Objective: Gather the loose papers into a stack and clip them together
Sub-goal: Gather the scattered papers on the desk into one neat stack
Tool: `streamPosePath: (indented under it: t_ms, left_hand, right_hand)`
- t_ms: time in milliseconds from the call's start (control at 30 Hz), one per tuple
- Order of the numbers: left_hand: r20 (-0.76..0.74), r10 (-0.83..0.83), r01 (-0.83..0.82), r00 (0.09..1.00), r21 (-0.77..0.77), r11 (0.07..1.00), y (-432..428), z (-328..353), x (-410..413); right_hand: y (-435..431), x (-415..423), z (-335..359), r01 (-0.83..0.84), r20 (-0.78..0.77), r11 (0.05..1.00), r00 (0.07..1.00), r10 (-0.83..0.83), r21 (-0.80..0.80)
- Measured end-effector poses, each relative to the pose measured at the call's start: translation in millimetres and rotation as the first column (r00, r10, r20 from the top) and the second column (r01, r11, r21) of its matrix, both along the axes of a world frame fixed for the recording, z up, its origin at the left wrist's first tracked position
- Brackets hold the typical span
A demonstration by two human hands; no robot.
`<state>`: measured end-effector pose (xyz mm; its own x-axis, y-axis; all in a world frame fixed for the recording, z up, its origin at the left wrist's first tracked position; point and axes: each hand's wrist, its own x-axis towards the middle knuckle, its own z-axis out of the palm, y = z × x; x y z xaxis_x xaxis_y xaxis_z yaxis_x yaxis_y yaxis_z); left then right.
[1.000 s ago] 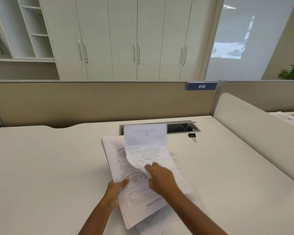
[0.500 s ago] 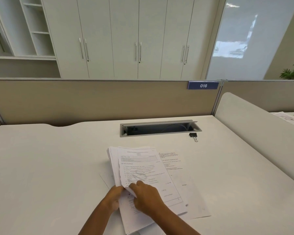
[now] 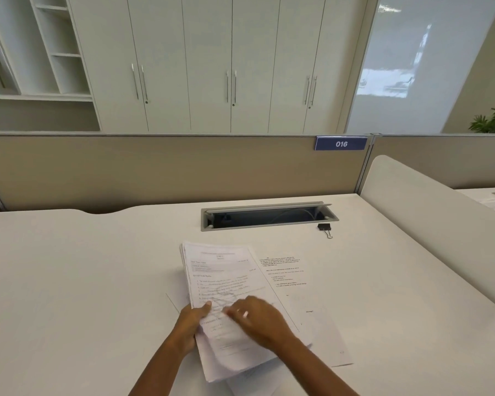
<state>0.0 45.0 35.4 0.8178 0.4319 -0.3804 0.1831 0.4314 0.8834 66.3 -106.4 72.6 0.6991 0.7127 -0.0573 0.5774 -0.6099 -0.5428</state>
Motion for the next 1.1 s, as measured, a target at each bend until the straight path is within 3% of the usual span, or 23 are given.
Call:
streamPosePath:
  t_ms: [100, 233, 467, 833, 900, 1000, 1100]
  left_hand:
    - [0.010, 0.060, -0.061, 0.998, 0.017, 0.998, 9, 5, -2]
    - [0.008, 0.147, -0.147, 0.989, -0.014, 0.989, 27, 9, -7]
    - [-0.022, 0.272, -0.273, 0.962, -0.078, 0.959, 39, 5, -13]
    - [-0.065, 0.280, -0.285, 0.958, -0.090, 0.954, 37, 1, -20]
    - [-0.058, 0.277, -0.281, 0.959, -0.084, 0.956, 38, 2, -22]
    - [-0.037, 0.267, -0.269, 0.963, -0.068, 0.961, 44, 6, -26]
    - [-0.019, 0.264, -0.264, 0.964, -0.051, 0.963, 50, 8, -31]
  right_hand:
    - [-24, 31, -4, 0.250, 0.006, 0.968, 0.968, -0.250, 0.023]
    - [-61, 60, -9, 0.486, 0.078, 0.827, 0.871, -0.485, -0.283]
    - [-66, 59, -13, 0.430, -0.002, 0.814, 0.884, -0.468, -0.391]
    - [-53, 52, -16, 0.393, 0.009, 0.820, 0.903, -0.429, -0.416]
    - [-53, 53, -15, 0.373, -0.048, 0.857, 0.908, -0.415, -0.356]
    - [-58, 61, -13, 0.421, -0.180, 0.900, 0.883, -0.434, -0.111]
    - [-69, 70, 1, 0.549, -0.246, 0.825, 0.825, -0.508, 0.135]
